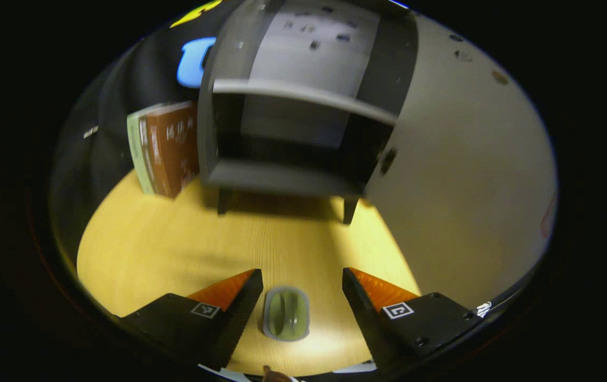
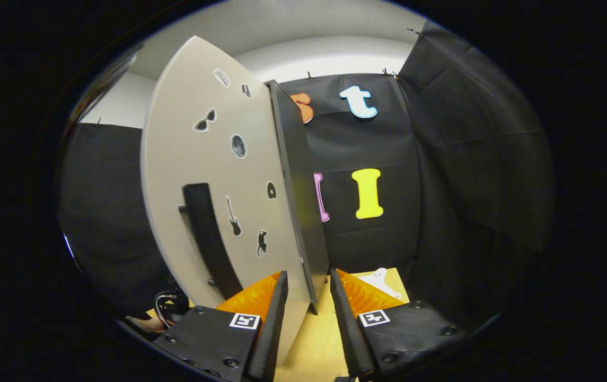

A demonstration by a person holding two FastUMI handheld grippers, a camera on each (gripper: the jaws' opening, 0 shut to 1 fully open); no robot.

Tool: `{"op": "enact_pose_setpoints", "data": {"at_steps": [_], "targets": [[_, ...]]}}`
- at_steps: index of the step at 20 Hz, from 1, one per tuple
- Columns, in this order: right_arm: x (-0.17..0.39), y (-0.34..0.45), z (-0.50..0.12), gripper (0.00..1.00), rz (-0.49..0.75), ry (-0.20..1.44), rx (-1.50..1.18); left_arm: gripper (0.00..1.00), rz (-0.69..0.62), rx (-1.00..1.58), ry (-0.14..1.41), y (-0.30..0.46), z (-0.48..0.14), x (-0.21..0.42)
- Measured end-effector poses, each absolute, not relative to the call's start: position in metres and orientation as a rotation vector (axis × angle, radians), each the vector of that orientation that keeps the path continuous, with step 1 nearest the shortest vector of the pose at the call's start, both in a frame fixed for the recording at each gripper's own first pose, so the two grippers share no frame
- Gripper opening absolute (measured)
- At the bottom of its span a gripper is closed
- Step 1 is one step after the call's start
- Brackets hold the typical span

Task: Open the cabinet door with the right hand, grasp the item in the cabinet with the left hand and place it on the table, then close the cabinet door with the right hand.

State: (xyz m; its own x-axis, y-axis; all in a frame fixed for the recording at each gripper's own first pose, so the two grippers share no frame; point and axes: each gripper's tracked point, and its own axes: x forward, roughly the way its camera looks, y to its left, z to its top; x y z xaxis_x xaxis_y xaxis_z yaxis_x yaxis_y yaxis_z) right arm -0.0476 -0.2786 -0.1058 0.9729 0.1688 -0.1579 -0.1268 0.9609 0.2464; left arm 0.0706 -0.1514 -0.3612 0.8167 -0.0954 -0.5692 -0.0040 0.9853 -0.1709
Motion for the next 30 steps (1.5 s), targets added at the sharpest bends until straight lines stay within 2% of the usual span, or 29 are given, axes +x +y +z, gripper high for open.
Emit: {"op": "enact_pose_setpoints", "data": {"at_steps": [1,3,4,6,7,8,9,10,11,12,13,17,25,26,30], "targets": [[-0.051,-0.274,-0.102,0.55,0.158,0.173,0.230,0.95,-0.062,-0.136,0.518,-0.147,-0.324,0.081],[-0.055,-0.261,-0.095,0.76,0.180,0.160,0.220,0.92,-0.091,-0.105,0.359,-0.143,-0.256,0.096],[-0.056,-0.257,-0.093,0.70,0.188,0.156,0.215,0.95,-0.112,-0.103,0.305,-0.144,-0.229,0.098],[-0.060,-0.248,-0.089,0.72,0.206,0.149,0.213,0.95,-0.129,-0.093,0.223,-0.141,-0.183,0.094],[-0.061,-0.245,-0.087,0.66,0.210,0.146,0.212,0.95,-0.134,-0.077,0.183,-0.141,-0.167,0.094],[-0.062,-0.242,-0.084,0.76,0.215,0.141,0.213,0.95,-0.141,-0.065,0.149,-0.141,-0.150,0.091],[-0.063,-0.239,-0.080,0.82,0.223,0.133,0.216,0.92,-0.149,-0.064,0.127,-0.141,-0.138,0.087],[-0.064,-0.235,-0.076,0.82,0.230,0.118,0.221,0.95,-0.163,-0.065,0.108,-0.142,-0.126,0.084],[-0.064,-0.232,-0.071,0.77,0.238,0.101,0.225,0.92,-0.173,-0.062,0.087,-0.141,-0.115,0.082],[-0.063,-0.230,-0.069,0.79,0.241,0.088,0.223,0.92,-0.175,-0.044,0.070,-0.139,-0.102,0.078],[-0.061,-0.230,-0.067,0.80,0.241,0.080,0.216,0.95,-0.166,-0.018,0.061,-0.131,-0.094,0.077],[-0.055,-0.208,-0.063,0.83,0.307,0.054,0.215,0.92,-0.156,-0.007,0.033,-0.122,-0.077,0.071],[-0.047,-0.200,-0.065,0.83,0.315,0.066,0.222,0.94,-0.132,-0.032,0.054,-0.088,-0.083,0.067],[-0.043,-0.193,-0.065,0.83,0.318,0.062,0.217,0.92,-0.130,-0.033,0.056,-0.082,-0.084,0.066],[-0.028,-0.151,-0.063,0.83,0.325,0.055,0.188,0.94,-0.128,-0.057,0.062,-0.062,-0.086,0.062]]}}
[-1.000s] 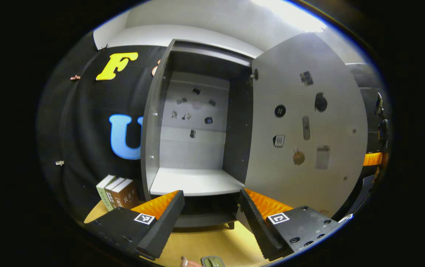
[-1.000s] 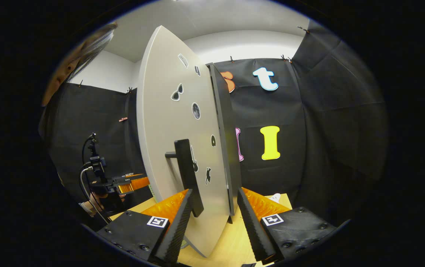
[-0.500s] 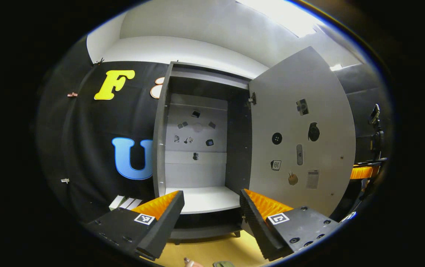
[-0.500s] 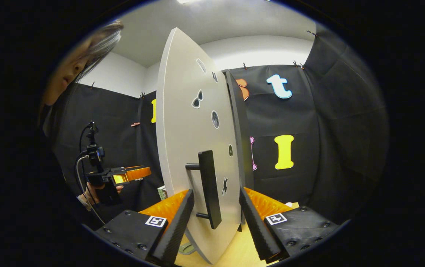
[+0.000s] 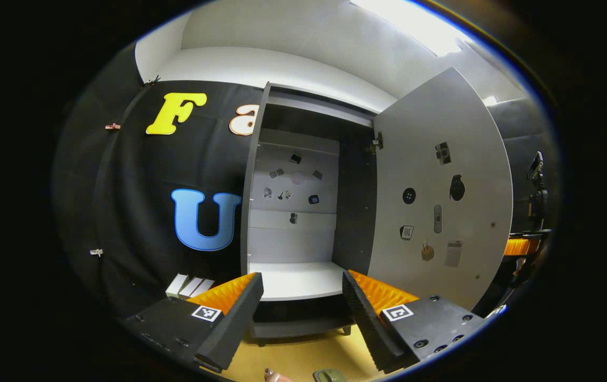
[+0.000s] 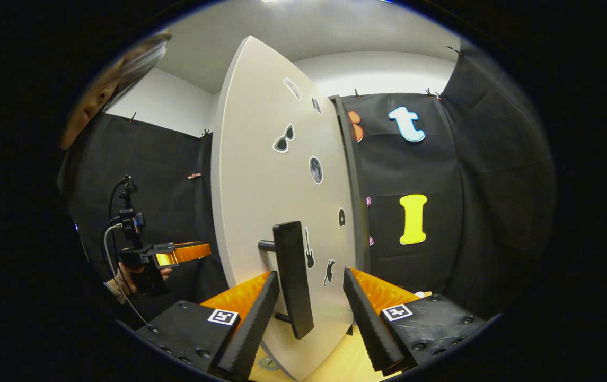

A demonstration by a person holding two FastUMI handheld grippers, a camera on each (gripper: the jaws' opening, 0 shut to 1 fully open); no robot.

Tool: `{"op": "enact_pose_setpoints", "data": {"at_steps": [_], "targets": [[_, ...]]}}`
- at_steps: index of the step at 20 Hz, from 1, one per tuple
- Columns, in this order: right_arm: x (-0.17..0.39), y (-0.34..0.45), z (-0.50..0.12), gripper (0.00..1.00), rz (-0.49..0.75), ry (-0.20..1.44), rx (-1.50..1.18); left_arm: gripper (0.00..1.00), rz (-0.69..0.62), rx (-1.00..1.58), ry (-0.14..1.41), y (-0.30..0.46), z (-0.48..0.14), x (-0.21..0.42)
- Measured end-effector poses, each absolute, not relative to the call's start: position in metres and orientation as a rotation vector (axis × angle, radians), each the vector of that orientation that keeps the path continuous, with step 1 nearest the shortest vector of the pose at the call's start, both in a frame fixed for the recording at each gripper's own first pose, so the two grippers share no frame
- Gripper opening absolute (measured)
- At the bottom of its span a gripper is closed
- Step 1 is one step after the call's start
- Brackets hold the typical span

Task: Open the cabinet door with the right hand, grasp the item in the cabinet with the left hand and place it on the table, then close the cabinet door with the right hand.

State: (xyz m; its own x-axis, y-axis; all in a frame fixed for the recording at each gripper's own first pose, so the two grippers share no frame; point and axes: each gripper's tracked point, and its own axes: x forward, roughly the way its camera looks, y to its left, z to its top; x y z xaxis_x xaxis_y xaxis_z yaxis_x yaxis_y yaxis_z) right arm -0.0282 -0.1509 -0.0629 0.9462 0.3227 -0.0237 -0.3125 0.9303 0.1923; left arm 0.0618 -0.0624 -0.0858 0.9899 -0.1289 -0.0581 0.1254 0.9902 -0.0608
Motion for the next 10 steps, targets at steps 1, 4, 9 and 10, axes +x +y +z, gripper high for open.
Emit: {"op": "enact_pose_setpoints", "data": {"at_steps": [1,4,9,10], "targets": [[-0.025,-0.137,-0.062,0.83,0.332,0.056,0.175,0.97,-0.125,-0.059,0.066,-0.056,-0.088,0.059],[-0.017,-0.100,-0.065,0.83,0.348,0.059,0.162,0.94,-0.106,-0.041,0.078,-0.035,-0.089,0.051],[0.001,-0.050,-0.068,0.83,0.309,0.053,0.130,0.95,-0.087,-0.019,0.081,-0.007,-0.088,0.039],[0.001,-0.035,-0.069,0.83,0.335,0.060,0.135,0.94,-0.087,-0.022,0.084,-0.003,-0.088,0.037]]}}
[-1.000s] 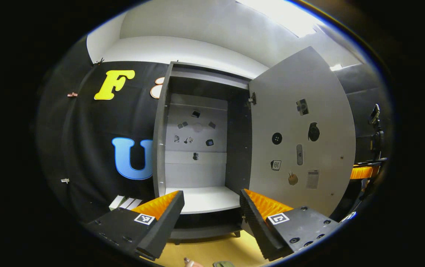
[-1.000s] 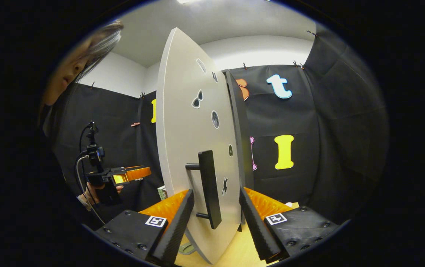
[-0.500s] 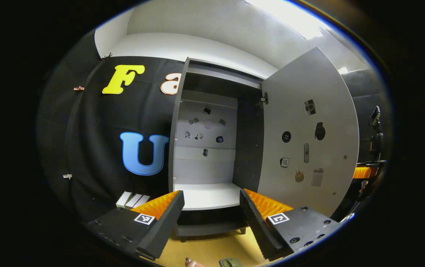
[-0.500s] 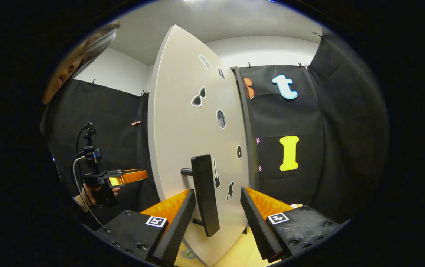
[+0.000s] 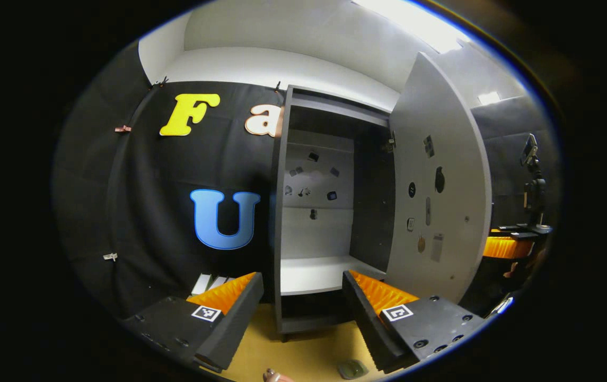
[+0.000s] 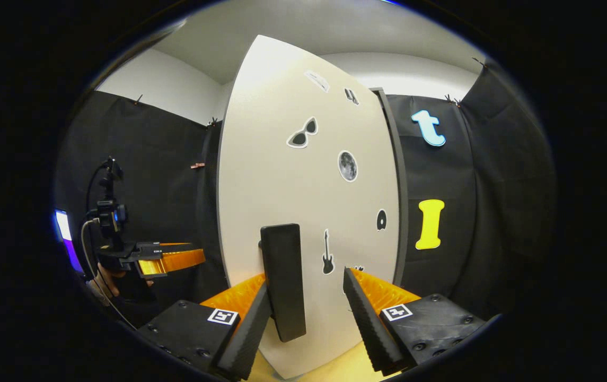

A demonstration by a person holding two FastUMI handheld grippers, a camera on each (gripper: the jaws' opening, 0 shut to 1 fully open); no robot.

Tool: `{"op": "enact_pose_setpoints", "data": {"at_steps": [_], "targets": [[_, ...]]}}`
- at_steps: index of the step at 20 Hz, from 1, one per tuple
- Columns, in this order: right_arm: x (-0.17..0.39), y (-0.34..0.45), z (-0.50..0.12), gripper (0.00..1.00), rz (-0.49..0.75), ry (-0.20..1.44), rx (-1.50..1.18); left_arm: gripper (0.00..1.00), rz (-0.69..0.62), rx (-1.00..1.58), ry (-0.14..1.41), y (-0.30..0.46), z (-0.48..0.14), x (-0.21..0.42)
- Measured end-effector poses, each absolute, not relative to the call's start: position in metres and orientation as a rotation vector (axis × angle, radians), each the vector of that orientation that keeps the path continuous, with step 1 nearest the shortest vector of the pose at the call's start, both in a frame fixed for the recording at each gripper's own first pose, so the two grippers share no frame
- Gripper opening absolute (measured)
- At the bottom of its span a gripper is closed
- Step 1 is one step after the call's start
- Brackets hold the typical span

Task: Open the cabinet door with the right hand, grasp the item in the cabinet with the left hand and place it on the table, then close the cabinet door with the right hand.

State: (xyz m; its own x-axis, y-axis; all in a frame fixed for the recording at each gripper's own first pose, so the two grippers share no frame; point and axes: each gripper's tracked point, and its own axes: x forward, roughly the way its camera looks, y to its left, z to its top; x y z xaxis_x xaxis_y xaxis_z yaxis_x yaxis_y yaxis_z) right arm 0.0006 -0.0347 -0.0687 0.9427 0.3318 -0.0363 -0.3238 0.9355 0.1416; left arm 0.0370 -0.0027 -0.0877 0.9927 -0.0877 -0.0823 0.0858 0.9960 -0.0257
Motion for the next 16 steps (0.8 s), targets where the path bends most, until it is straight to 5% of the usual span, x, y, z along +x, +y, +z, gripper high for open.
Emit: {"op": "enact_pose_setpoints", "data": {"at_steps": [4,12,16], "targets": [[-0.009,0.014,-0.062,0.84,0.443,0.070,0.165,0.95,-0.089,-0.008,0.089,0.012,-0.089,0.028],[0.002,-0.003,-0.083,0.99,0.252,0.043,-0.001,0.94,-0.129,-0.011,0.098,0.005,-0.093,0.021],[0.006,-0.009,-0.086,0.98,0.180,0.021,0.014,0.94,-0.158,-0.042,0.087,-0.013,-0.088,0.023]]}}
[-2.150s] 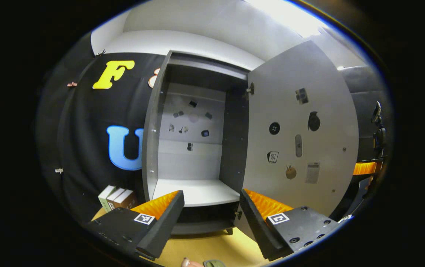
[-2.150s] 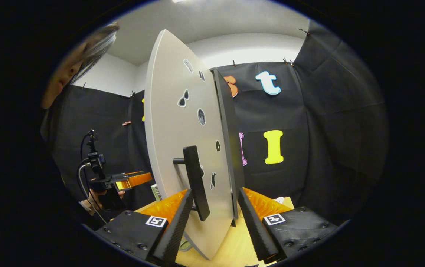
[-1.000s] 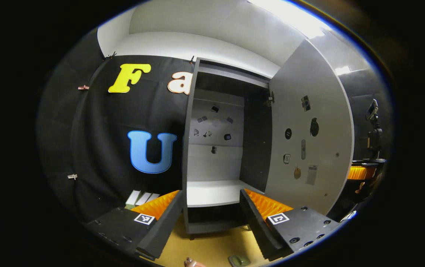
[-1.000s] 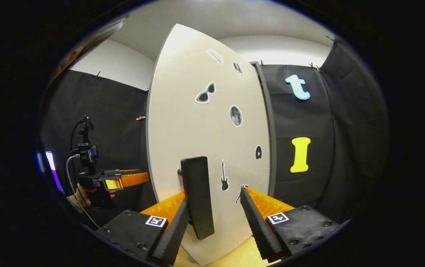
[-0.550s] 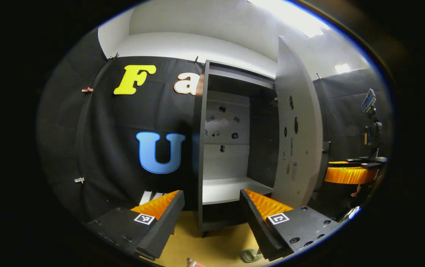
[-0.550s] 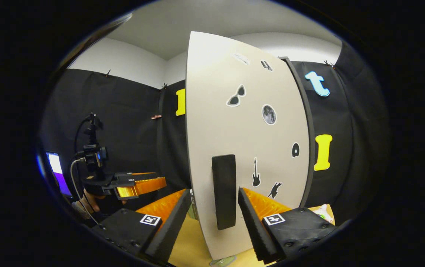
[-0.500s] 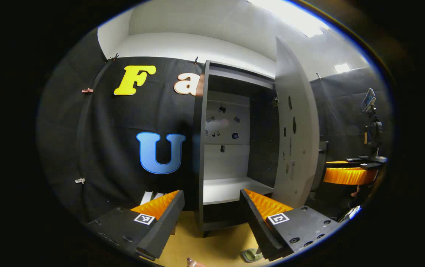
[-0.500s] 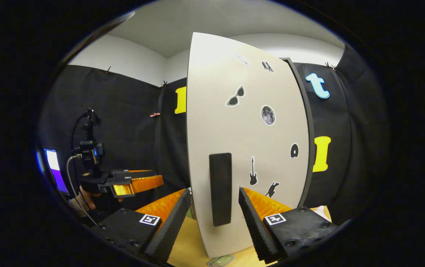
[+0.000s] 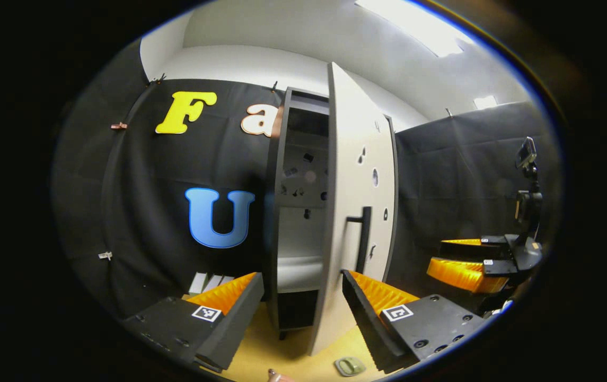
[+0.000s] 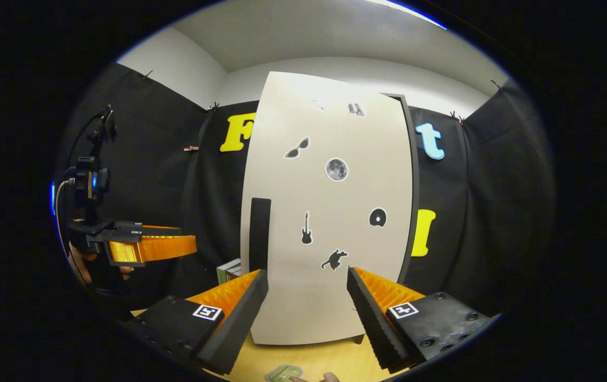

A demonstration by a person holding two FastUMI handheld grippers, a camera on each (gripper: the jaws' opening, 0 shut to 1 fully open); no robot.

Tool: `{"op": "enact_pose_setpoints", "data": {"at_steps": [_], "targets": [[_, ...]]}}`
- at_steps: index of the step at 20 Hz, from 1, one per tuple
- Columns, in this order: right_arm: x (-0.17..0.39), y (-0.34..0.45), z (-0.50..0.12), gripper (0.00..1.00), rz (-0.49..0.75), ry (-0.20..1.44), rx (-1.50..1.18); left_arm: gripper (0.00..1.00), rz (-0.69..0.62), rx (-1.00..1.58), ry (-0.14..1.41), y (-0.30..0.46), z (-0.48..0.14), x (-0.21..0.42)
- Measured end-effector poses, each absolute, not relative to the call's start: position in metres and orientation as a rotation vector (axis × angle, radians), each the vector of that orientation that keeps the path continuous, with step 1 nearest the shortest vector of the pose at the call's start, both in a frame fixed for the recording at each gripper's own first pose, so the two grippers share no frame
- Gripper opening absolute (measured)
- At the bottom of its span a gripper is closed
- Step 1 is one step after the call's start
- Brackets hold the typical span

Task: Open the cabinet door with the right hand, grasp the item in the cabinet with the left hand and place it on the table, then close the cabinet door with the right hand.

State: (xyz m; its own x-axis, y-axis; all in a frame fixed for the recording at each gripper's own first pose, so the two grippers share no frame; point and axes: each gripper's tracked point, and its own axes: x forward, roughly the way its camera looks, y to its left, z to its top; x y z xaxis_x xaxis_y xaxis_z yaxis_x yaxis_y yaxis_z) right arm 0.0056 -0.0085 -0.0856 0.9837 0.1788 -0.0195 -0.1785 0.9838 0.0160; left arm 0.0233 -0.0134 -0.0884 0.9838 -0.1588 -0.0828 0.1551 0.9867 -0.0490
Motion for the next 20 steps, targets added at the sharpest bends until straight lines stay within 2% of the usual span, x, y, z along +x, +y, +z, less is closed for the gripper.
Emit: {"op": "enact_pose_setpoints", "data": {"at_steps": [4,5,17,20], "targets": [[0.018,-0.048,-0.069,0.98,0.021,-0.028,-0.020,0.92,-0.152,-0.026,0.069,-0.021,-0.080,0.029],[0.018,-0.052,-0.067,0.98,0.000,-0.039,-0.017,0.94,-0.151,-0.025,0.067,-0.026,-0.078,0.031],[0.015,-0.081,-0.061,0.98,-0.020,-0.033,0.047,0.92,-0.192,-0.014,0.050,-0.078,-0.074,0.040],[0.012,-0.085,-0.059,0.98,-0.021,-0.037,0.051,0.95,-0.180,-0.004,0.045,-0.078,-0.072,0.044]]}}
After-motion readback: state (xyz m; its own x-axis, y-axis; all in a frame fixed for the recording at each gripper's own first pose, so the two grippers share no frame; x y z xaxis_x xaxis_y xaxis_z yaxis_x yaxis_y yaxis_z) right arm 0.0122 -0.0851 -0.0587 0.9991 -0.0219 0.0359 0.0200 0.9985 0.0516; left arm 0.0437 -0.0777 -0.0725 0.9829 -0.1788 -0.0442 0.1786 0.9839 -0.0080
